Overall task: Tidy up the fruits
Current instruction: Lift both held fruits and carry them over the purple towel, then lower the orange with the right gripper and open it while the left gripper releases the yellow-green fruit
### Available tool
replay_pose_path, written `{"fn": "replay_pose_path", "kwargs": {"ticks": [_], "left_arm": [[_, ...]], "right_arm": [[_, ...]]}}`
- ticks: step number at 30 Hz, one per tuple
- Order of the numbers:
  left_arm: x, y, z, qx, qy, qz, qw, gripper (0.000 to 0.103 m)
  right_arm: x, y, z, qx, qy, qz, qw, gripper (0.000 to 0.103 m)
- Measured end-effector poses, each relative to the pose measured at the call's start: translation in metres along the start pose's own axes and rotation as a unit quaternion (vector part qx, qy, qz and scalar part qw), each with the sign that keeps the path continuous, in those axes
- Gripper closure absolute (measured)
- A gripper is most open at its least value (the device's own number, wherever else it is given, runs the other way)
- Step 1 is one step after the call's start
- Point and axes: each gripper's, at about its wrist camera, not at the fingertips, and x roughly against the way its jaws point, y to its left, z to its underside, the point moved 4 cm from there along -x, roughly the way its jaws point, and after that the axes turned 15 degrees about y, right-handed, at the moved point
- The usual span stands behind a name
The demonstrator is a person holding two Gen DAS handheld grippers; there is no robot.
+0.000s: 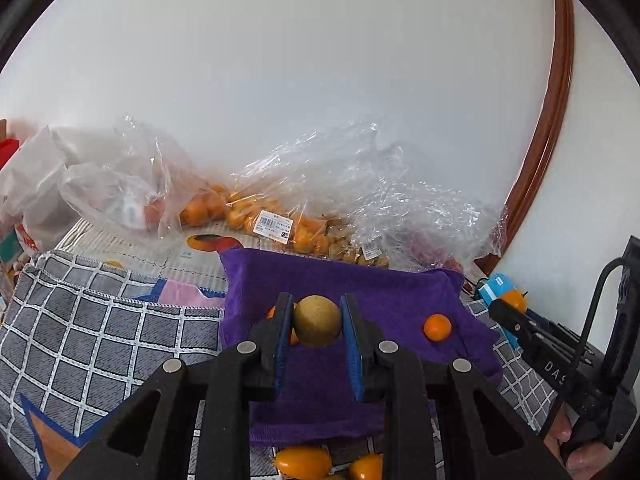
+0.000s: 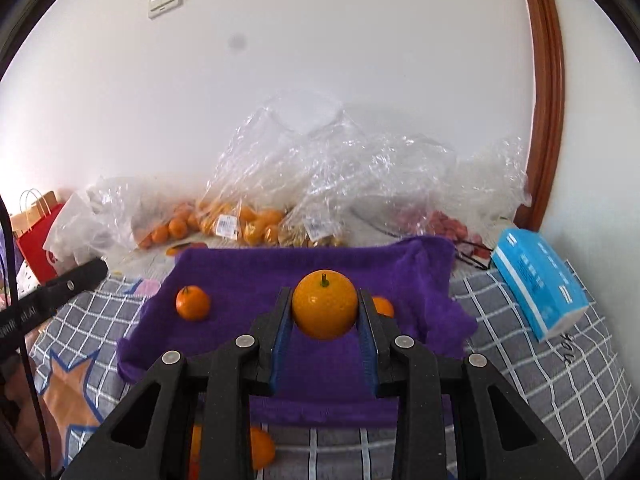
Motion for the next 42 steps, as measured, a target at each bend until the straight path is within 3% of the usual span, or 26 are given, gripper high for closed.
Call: {"fn": "replay_pose_path", "kwargs": {"ticks": [10,18,42], "left_arm": [[-0.031,0.008,0.008,-0.001,0.016,-0.013,0.9998,0.08],[-0.045,0.006,0.014,-0.008,0.02,-0.01,0.9997,0.08],[-0.06,0.014,0.018,0.011,0.043,0.012,0.999,0.08]], "right_arm": [[-0.04,-0.008,0.007,0.0,0.009,-0.001,1.0,0.072],[-0.043,-0.027,0.007,-0.02,0.003,0.013,1.0,0.072],[-0.082,-0.041,0.026,-0.054,0.069,0.019,0.996,0.072]]}}
